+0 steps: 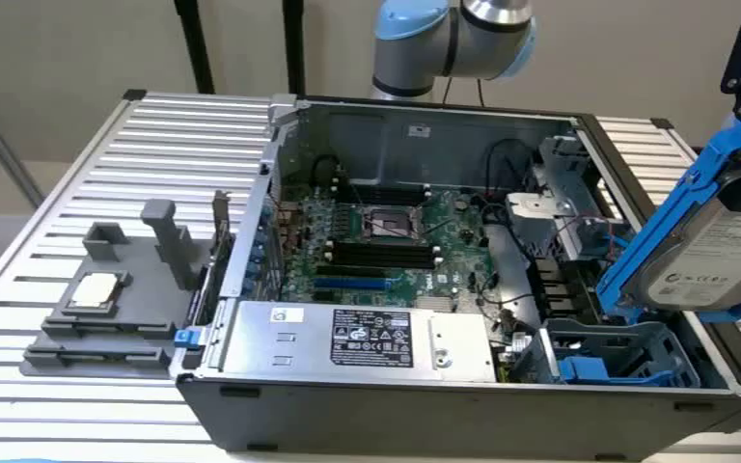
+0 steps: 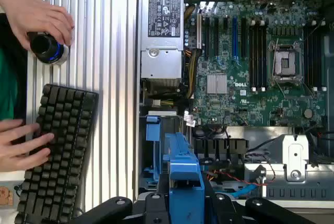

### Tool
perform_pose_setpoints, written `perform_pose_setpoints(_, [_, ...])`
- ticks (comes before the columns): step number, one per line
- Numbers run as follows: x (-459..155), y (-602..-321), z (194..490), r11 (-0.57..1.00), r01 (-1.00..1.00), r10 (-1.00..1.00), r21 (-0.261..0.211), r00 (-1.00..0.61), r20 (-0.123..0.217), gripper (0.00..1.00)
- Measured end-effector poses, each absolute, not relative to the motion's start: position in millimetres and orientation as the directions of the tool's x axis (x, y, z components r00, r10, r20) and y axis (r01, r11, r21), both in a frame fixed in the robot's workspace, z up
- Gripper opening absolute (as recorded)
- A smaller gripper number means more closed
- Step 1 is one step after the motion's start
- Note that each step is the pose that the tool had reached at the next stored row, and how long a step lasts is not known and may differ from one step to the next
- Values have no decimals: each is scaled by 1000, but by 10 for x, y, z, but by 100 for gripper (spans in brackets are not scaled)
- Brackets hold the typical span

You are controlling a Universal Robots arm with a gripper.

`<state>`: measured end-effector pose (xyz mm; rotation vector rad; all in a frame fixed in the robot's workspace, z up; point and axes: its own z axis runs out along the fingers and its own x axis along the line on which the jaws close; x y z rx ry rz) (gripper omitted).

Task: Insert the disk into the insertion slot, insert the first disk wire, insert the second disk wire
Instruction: 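Insert the disk into the insertion slot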

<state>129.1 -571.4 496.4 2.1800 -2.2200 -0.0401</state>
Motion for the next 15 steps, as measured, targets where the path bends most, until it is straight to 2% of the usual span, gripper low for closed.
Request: perform_pose_setpoints(15, [1250, -5717, 4941, 18, -999, -1000, 39, -18, 4, 32])
